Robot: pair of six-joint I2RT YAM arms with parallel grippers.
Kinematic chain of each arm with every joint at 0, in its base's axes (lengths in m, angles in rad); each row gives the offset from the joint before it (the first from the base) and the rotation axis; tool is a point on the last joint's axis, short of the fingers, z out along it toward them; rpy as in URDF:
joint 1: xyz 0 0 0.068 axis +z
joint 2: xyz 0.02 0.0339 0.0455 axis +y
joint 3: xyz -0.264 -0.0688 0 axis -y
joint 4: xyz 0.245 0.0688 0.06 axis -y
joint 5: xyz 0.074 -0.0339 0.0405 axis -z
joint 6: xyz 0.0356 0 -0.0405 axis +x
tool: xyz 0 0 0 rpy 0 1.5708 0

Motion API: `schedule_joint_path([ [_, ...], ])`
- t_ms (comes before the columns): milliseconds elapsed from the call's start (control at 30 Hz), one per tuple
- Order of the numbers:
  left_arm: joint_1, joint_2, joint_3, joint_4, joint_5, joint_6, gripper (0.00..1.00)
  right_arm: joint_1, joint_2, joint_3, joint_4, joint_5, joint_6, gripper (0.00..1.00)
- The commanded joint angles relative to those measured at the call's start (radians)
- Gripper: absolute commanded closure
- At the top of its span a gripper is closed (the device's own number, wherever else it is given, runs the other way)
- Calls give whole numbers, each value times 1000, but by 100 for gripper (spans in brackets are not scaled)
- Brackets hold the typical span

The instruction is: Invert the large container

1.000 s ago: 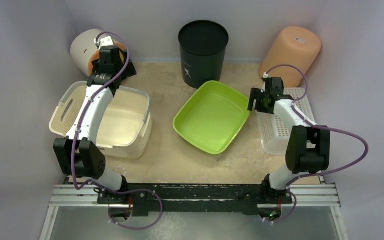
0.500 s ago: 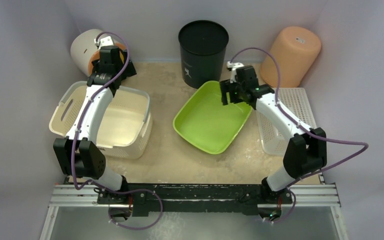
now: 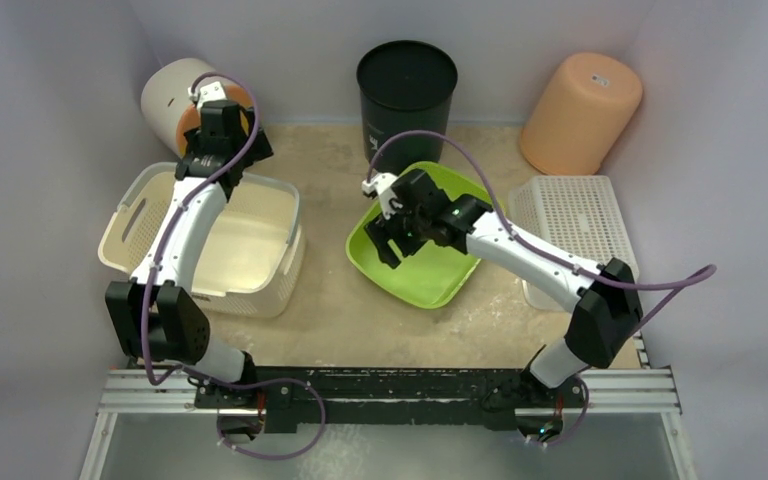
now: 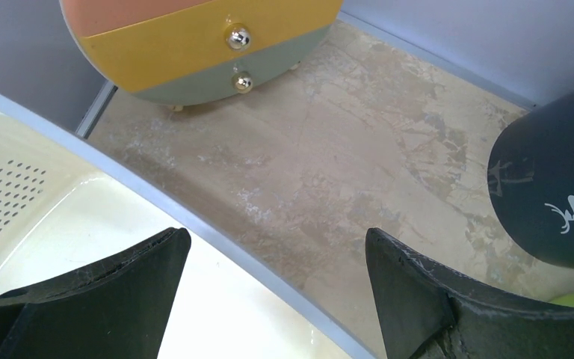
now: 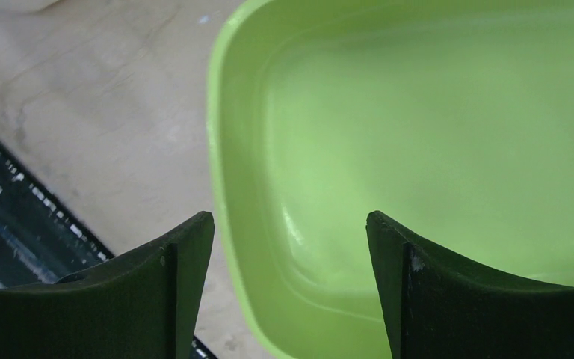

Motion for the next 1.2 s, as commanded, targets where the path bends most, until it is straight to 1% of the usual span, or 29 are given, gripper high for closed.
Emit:
schedule_joint_path([
  [0, -6, -77, -17, 43, -15, -31, 11, 81, 5, -49, -2, -48, 4, 23],
  [167, -6, -111, -41, 28, -14, -36, 11, 144, 22, -104, 33, -42, 31, 23],
  [367, -6, -143, -61, 7, -19, -30, 11, 149, 37, -176, 85, -9, 65, 24],
  [533, -6, -166, -71, -6, -32, -16, 11, 149, 57, -188, 82, 33, 69, 28],
  [667, -6, -168, -76, -8, -32, -12, 11, 149, 59, -196, 91, 29, 72, 33],
  [733, -6, -166, -79, -3, -30, -13, 11, 149, 59, -198, 97, 21, 73, 38],
  [900, -6, -163, -80, 0, -25, -14, 11, 149, 68, -214, 109, 21, 82, 41],
  [967, -6, -166, -80, -3, -26, -12, 11, 149, 74, -222, 118, 21, 80, 45],
  [1100, -6, -179, -82, -5, -37, -2, 11, 148, 85, -235, 133, 31, 78, 48],
  [1167, -6, -182, -80, -8, -40, 0, 11, 149, 88, -236, 139, 32, 78, 55],
])
